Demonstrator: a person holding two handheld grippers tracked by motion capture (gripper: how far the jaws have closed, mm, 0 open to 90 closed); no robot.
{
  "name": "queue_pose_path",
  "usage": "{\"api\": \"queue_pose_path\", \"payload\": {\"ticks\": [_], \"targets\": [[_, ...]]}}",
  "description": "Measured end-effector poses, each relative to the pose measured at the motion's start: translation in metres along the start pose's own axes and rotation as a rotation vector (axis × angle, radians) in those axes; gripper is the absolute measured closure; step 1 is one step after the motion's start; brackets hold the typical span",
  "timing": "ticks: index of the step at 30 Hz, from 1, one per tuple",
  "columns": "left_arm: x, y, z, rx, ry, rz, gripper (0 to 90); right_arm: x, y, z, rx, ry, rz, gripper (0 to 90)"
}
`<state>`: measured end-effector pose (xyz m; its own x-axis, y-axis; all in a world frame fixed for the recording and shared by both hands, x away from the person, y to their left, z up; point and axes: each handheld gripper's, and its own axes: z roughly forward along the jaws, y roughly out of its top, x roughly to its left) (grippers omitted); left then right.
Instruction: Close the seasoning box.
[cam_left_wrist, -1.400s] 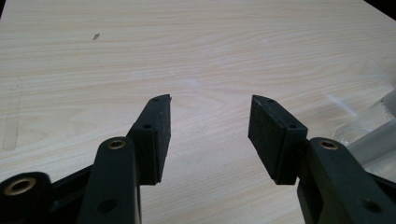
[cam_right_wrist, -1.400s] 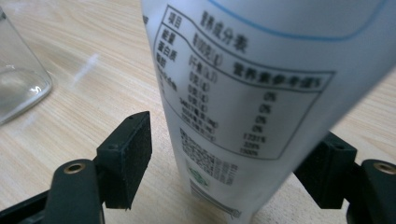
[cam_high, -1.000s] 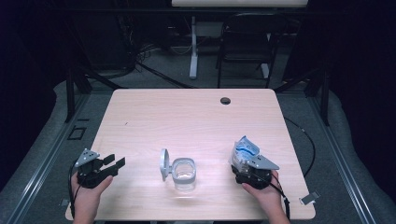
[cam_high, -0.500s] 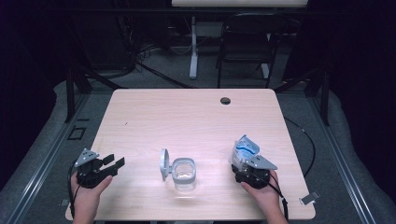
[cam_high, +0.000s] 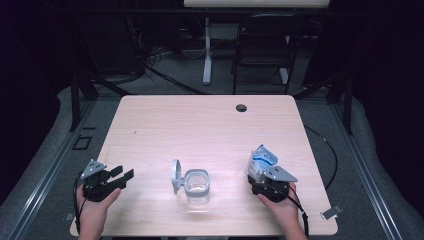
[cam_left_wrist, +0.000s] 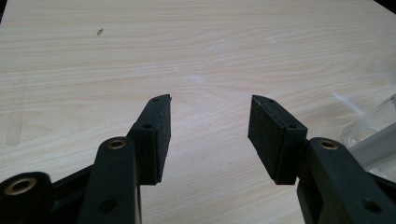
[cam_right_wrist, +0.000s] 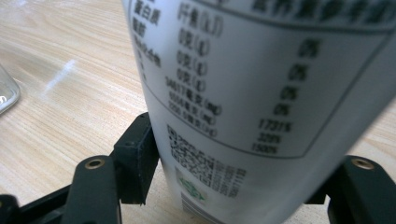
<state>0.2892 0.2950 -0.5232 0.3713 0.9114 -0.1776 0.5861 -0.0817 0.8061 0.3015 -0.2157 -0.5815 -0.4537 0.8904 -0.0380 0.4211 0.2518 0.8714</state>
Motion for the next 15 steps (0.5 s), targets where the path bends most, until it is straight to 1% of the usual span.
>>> {"api": "queue_pose_path", "payload": {"ticks": [9,12,15], "targets": [[0.0001,-0.0008,0.001,-0.002,0.003,-0.005,49.7,-0.0003,0.0005,-0.0001,0.004,0.004,-0.005,35.8],[0.0005,-0.0006,0.0005,0.002,0.001,-0.004,49.6,-0.0008,0.0014,-0.0006,0.016,0.007,-0.003,36.2],[0.0005,-0.0005,0.0003,-0.002,0.0,-0.006,49.6,-0.0008,0.0016,-0.0004,0.016,0.006,-0.001,36.5]]}}
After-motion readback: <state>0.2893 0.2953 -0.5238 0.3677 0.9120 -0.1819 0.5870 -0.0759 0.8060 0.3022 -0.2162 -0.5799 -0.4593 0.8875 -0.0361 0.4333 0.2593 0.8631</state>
